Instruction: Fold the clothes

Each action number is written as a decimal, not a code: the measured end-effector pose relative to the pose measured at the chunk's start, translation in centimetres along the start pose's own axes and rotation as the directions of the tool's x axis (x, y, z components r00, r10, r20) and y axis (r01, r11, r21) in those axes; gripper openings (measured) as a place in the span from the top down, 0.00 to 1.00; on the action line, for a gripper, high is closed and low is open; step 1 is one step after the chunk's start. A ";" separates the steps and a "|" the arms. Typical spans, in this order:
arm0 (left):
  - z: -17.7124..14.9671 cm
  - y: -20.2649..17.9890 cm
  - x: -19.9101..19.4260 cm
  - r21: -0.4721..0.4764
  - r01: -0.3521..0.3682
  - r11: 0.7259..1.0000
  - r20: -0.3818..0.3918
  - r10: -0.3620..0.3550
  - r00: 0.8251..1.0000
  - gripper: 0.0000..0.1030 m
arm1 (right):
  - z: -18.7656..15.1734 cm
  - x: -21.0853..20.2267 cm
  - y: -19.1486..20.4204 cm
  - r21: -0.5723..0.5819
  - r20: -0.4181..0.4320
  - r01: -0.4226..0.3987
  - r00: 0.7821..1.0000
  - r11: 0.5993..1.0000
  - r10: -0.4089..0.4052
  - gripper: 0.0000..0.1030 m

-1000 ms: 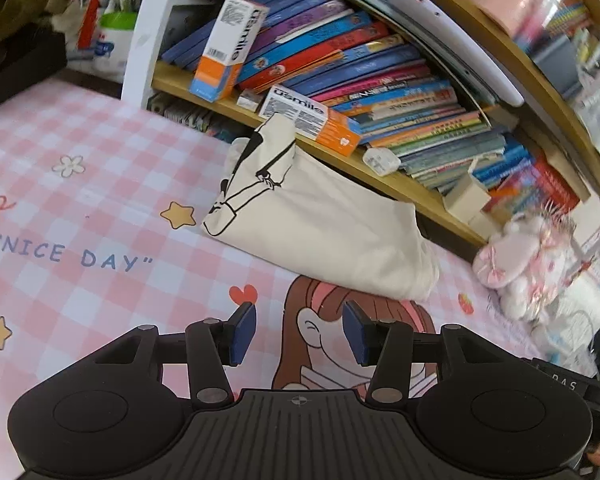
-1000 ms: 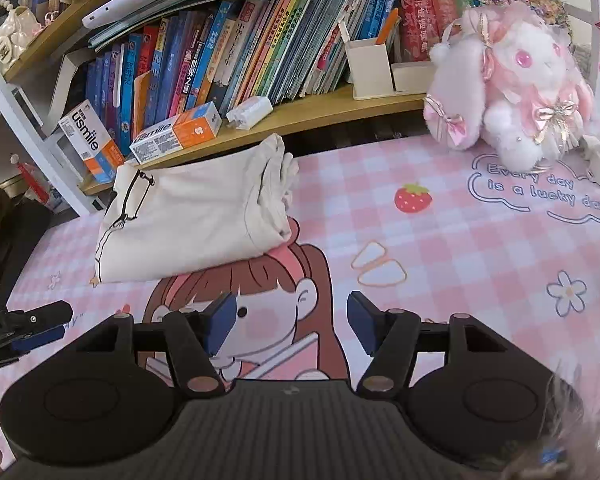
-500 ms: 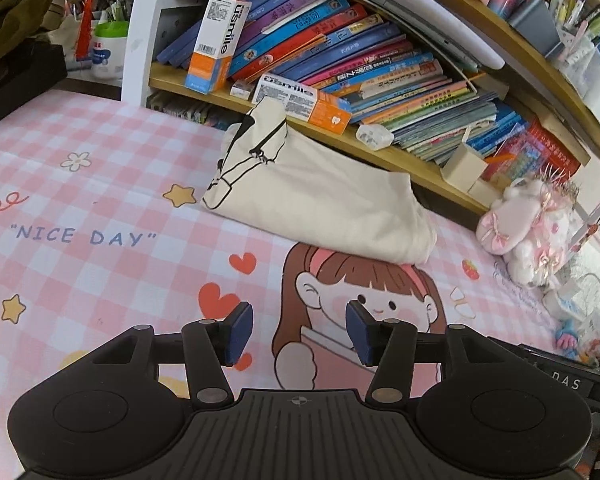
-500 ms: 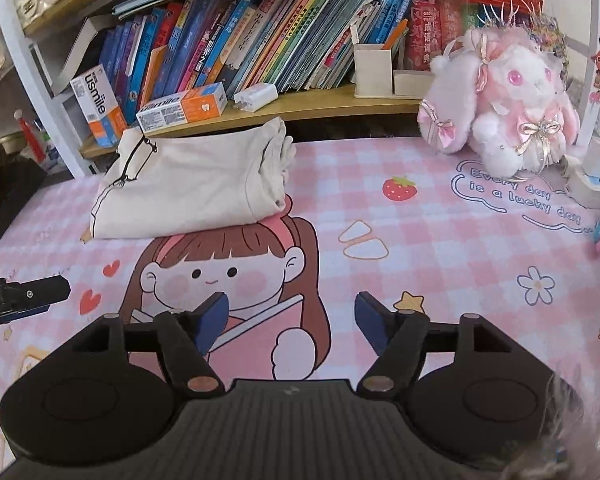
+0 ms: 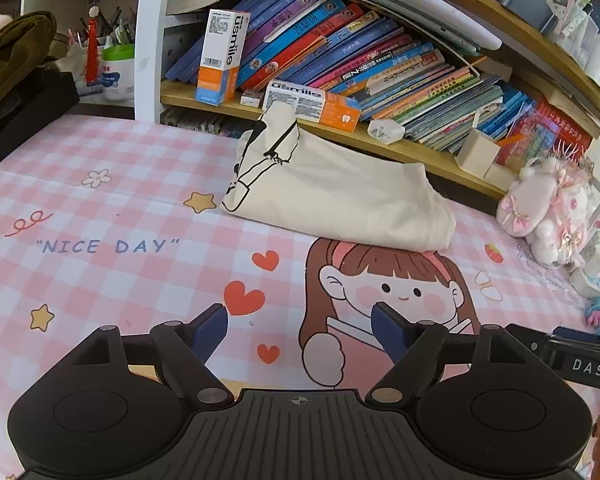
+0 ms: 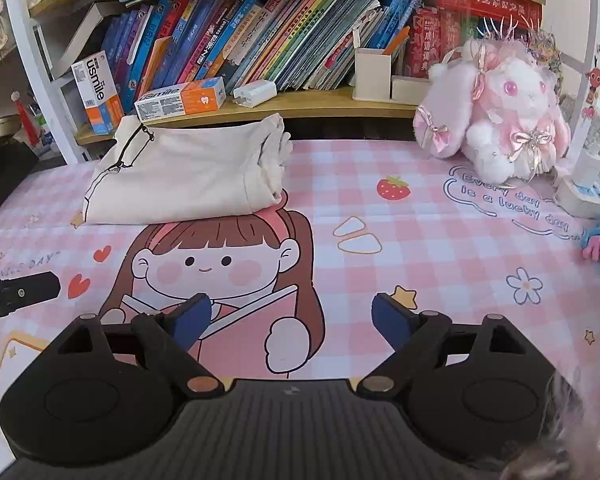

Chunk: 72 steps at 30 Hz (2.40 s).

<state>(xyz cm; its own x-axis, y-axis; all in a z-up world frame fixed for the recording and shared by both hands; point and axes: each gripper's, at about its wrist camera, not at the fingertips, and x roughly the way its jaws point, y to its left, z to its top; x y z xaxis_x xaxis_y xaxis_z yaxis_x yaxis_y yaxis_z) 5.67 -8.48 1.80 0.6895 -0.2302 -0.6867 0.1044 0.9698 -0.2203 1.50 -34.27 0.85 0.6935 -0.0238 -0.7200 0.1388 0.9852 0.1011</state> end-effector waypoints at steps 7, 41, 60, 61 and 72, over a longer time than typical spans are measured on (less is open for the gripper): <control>-0.4 -0.3 -0.3 0.031 -0.009 0.999 0.017 0.009 1.000 0.09 | -0.3 -0.1 0.5 -0.019 0.014 0.018 1.000 1.000 -0.017 0.00; -2.4 -1.0 -1.3 0.059 -0.030 0.998 0.021 0.029 0.999 0.00 | -2.7 -1.0 1.8 -0.067 0.023 0.037 0.999 0.997 -0.035 0.00; -2.5 -0.8 -1.4 0.064 -0.031 0.997 0.020 0.030 0.999 0.00 | -3.0 -0.9 1.8 -0.064 -0.002 0.023 1.000 0.998 -0.023 0.00; -2.5 -0.8 -1.4 0.068 -0.027 0.997 0.022 0.025 0.999 0.00 | -3.0 -0.8 1.9 -0.064 -0.004 0.022 1.000 0.998 -0.022 0.00; -2.8 -1.1 -1.4 0.103 0.033 0.994 0.026 -0.036 0.999 0.00 | -3.2 -0.6 1.9 -0.064 -0.020 0.010 1.000 0.998 -0.012 0.00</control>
<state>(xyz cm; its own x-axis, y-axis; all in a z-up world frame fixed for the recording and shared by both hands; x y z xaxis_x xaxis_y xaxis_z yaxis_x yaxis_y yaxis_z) 2.60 -9.48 1.12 0.7036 -0.2628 -0.6602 0.2002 0.9648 -0.1708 -0.93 -31.86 -0.67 0.6777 -0.0318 -0.7347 0.1005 0.9937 0.0496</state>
